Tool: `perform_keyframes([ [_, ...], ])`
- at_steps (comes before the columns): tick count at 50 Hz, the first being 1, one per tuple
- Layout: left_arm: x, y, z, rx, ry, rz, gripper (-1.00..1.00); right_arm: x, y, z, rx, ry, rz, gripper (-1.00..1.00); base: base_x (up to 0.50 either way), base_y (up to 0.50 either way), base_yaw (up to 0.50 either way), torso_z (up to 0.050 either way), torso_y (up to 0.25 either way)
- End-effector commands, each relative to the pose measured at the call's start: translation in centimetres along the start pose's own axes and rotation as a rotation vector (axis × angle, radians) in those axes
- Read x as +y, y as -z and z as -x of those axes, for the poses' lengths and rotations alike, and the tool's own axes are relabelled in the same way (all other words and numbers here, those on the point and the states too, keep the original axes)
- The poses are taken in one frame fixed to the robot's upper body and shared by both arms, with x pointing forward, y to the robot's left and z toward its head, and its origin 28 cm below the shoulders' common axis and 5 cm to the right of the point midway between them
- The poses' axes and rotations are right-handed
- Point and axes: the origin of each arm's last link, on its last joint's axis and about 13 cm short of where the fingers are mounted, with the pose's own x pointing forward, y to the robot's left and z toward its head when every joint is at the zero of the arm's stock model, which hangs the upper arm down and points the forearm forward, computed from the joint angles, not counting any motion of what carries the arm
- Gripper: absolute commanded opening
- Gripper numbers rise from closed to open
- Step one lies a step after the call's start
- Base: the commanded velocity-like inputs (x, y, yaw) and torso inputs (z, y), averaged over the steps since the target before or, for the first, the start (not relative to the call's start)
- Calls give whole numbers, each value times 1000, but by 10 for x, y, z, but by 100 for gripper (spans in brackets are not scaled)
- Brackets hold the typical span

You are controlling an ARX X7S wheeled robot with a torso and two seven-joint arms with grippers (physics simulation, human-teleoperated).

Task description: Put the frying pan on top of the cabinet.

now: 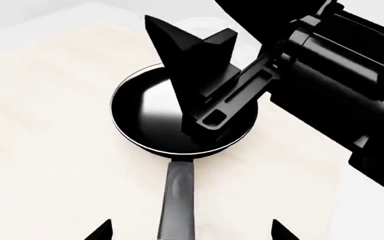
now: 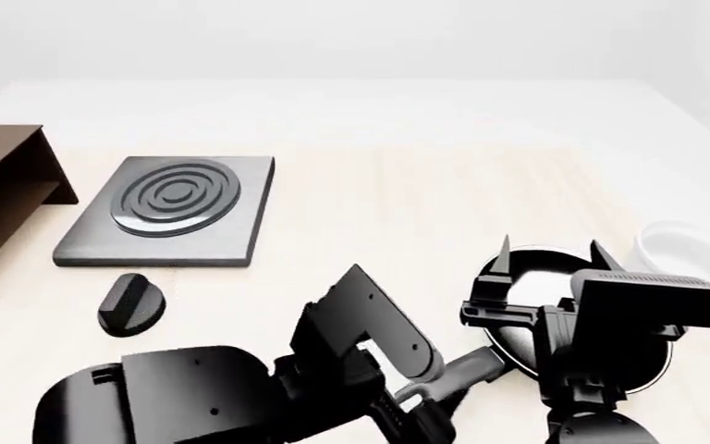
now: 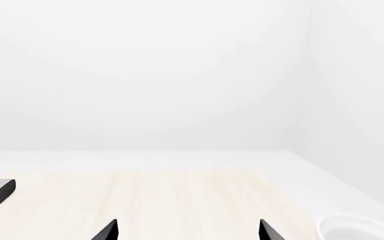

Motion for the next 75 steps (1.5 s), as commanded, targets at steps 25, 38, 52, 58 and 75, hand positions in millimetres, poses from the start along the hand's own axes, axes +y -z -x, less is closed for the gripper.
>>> perform_keyframes([
  [25, 12, -24, -26, 95, 166, 35, 100, 2, 2, 1, -1, -10, -8, 100, 0, 0, 0, 0, 0],
  [38, 8, -11, -34, 147, 173, 27, 100, 3, 2, 1, -3, -8, -14, 100, 0, 0, 0, 0, 0],
  [52, 22, 5, -48, 196, 145, 61, 100, 4, 3, 0, -3, -13, -15, 100, 0, 0, 0, 0, 0],
  [58, 28, 7, -50, 205, 113, 63, 100, 4, 5, 1, 2, -15, -15, 100, 0, 0, 0, 0, 0],
  [75, 39, 12, -59, 233, 77, 71, 100, 6, 2, 0, -6, -26, -11, 100, 0, 0, 0, 0, 0],
])
